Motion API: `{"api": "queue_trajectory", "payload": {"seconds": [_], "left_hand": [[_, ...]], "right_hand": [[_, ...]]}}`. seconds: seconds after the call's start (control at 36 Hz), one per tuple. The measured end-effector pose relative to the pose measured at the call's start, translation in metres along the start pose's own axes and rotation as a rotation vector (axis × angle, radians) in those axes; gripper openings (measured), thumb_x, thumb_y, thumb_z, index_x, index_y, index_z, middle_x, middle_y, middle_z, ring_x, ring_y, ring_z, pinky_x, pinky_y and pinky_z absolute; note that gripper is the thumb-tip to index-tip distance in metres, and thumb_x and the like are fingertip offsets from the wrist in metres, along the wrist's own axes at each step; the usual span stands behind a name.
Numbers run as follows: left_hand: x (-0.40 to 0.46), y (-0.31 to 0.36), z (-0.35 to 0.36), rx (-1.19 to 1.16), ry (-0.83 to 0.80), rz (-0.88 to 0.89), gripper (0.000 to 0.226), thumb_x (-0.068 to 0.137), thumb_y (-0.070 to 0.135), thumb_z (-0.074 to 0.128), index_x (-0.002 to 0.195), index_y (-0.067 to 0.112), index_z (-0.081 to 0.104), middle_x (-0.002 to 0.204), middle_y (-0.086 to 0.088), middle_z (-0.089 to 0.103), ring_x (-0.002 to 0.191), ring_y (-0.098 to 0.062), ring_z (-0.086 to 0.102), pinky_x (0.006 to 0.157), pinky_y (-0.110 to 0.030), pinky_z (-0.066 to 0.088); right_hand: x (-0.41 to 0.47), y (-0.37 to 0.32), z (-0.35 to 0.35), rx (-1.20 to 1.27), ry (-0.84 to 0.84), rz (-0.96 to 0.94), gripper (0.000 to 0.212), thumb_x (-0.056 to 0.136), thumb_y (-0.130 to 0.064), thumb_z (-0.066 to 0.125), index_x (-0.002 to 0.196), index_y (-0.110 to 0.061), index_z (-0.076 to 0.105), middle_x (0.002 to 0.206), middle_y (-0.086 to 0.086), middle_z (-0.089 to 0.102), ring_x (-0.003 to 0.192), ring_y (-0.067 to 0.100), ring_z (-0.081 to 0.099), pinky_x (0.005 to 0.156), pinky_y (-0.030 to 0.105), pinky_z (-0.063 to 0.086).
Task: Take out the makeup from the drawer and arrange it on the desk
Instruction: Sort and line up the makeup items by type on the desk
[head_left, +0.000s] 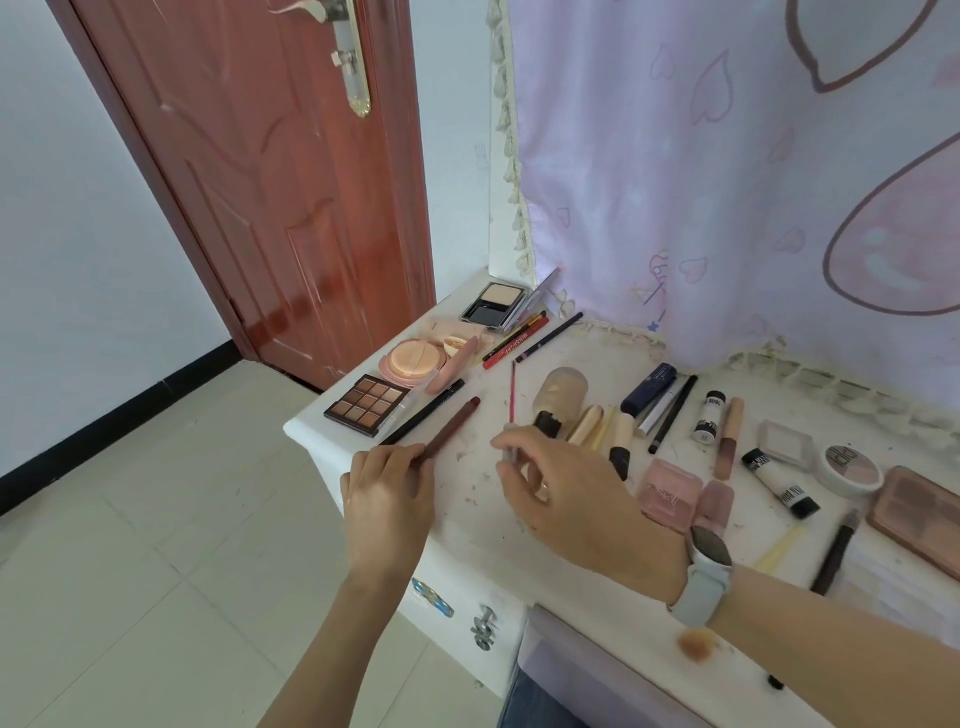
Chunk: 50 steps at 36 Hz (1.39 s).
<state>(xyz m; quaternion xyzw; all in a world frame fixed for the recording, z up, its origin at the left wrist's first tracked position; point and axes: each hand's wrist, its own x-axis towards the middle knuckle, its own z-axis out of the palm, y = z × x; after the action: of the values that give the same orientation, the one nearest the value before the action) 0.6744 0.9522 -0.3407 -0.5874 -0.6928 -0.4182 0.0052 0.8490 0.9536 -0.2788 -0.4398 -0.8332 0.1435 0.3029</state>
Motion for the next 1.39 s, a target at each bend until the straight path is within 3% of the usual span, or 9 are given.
{"api": "queue_trajectory", "payload": {"seconds": [0.06, 0.14, 0.36, 0.58, 0.89, 1.06, 1.22, 1.39], "left_hand": [[0.0, -0.002, -0.001, -0.009, 0.005, 0.015, 0.015, 0.073, 0.001, 0.075, 0.087, 0.006, 0.072, 0.082, -0.009, 0.068, 0.081, -0.035, 0.06, 0.072, -0.043, 0.048], [0.0, -0.005, -0.001, -0.012, 0.007, 0.033, 0.015, 0.073, 0.004, 0.077, 0.087, 0.007, 0.072, 0.083, -0.007, 0.069, 0.081, -0.034, 0.06, 0.073, -0.041, 0.047], [-0.001, -0.018, -0.006, 0.016, 0.023, 0.079, 0.018, 0.077, 0.017, 0.064, 0.09, 0.012, 0.074, 0.087, -0.003, 0.067, 0.083, -0.03, 0.06, 0.071, -0.036, 0.04], [0.005, -0.026, -0.009, -0.007, -0.047, 0.077, 0.02, 0.079, 0.021, 0.062, 0.094, 0.015, 0.074, 0.088, 0.0, 0.067, 0.088, -0.027, 0.059, 0.075, -0.035, 0.037], [0.007, -0.029, -0.006, 0.002, -0.042, 0.084, 0.021, 0.08, 0.021, 0.062, 0.096, 0.016, 0.075, 0.088, -0.001, 0.066, 0.086, -0.027, 0.059, 0.075, -0.036, 0.037], [0.004, -0.029, -0.009, -0.131, 0.073, 0.085, 0.021, 0.078, 0.01, 0.062, 0.096, 0.007, 0.073, 0.09, -0.008, 0.061, 0.081, -0.029, 0.059, 0.073, -0.045, 0.05], [0.003, -0.032, -0.009, -0.046, 0.158, -0.116, 0.017, 0.078, 0.012, 0.065, 0.093, 0.007, 0.073, 0.09, -0.014, 0.059, 0.083, -0.034, 0.056, 0.078, -0.046, 0.043], [0.008, -0.028, 0.001, -0.022, 0.13, -0.272, 0.016, 0.078, 0.015, 0.073, 0.094, 0.012, 0.073, 0.095, -0.009, 0.056, 0.094, -0.03, 0.053, 0.083, -0.037, 0.03]], "right_hand": [[-0.001, -0.003, 0.007, -0.09, -0.041, -0.063, 0.025, 0.096, -0.033, 0.042, 0.114, -0.021, 0.055, 0.072, -0.019, 0.053, 0.059, 0.003, 0.045, 0.051, 0.016, 0.035], [0.001, -0.007, 0.019, -0.148, -0.087, -0.091, 0.028, 0.098, -0.034, 0.038, 0.116, -0.019, 0.053, 0.087, -0.008, 0.064, 0.07, 0.008, 0.054, 0.058, 0.024, 0.041], [0.019, -0.007, 0.046, -0.27, -0.189, -0.054, 0.031, 0.101, -0.032, 0.028, 0.116, -0.014, 0.048, 0.1, 0.002, 0.062, 0.089, 0.02, 0.056, 0.068, 0.036, 0.048], [0.028, -0.004, 0.058, -0.303, -0.186, -0.027, 0.032, 0.1, -0.034, 0.029, 0.121, -0.017, 0.048, 0.113, 0.0, 0.059, 0.103, 0.019, 0.052, 0.076, 0.038, 0.049], [0.032, -0.004, 0.061, -0.284, -0.146, -0.016, 0.032, 0.099, -0.036, 0.034, 0.121, -0.018, 0.049, 0.111, 0.0, 0.056, 0.104, 0.017, 0.049, 0.072, 0.032, 0.045], [0.027, -0.004, 0.059, -0.288, -0.12, -0.036, 0.034, 0.097, -0.034, 0.038, 0.124, -0.017, 0.047, 0.101, -0.001, 0.059, 0.092, 0.016, 0.052, 0.059, 0.027, 0.041], [0.021, -0.004, 0.052, -0.335, -0.129, -0.046, 0.031, 0.094, -0.027, 0.041, 0.121, -0.013, 0.051, 0.092, 0.001, 0.059, 0.084, 0.018, 0.052, 0.053, 0.027, 0.032], [0.018, -0.006, 0.048, -0.397, -0.156, -0.074, 0.034, 0.095, -0.027, 0.039, 0.118, -0.008, 0.054, 0.091, 0.005, 0.06, 0.081, 0.021, 0.054, 0.059, 0.032, 0.044]]}}
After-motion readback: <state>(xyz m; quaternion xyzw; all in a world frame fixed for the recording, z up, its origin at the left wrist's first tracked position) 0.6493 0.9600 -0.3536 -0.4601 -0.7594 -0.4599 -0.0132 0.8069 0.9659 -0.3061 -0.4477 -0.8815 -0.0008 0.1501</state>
